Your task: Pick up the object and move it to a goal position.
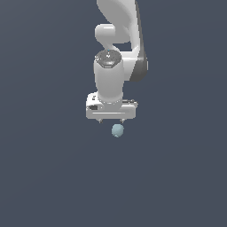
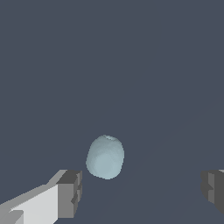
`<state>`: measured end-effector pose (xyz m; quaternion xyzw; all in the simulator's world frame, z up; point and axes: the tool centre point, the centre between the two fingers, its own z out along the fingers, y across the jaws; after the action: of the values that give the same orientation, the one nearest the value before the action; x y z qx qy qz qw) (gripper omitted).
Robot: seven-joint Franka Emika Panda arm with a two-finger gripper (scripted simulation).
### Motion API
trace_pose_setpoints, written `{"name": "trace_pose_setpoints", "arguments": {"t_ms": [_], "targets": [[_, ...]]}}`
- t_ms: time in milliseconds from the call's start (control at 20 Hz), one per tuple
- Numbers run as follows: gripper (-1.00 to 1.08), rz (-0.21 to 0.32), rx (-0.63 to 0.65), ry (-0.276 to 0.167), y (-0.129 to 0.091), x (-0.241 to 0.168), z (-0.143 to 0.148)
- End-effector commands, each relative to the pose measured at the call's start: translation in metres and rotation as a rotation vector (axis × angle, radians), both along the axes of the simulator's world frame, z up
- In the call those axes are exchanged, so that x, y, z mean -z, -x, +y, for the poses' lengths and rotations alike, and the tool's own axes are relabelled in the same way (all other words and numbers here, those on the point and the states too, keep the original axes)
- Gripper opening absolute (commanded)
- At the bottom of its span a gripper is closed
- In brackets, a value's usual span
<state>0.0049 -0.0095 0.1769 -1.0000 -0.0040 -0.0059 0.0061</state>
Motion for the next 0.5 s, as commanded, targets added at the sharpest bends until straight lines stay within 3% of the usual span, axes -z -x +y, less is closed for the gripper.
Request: {"name": "trace_pose_setpoints", "arguments": {"t_ms": [0,450], "targets": [[1.0,0.0,0.0,0.0,0.0,0.0,0.0],[1.0,0.02,-0.052,0.02,0.0054,0.0044,0.0018]]}}
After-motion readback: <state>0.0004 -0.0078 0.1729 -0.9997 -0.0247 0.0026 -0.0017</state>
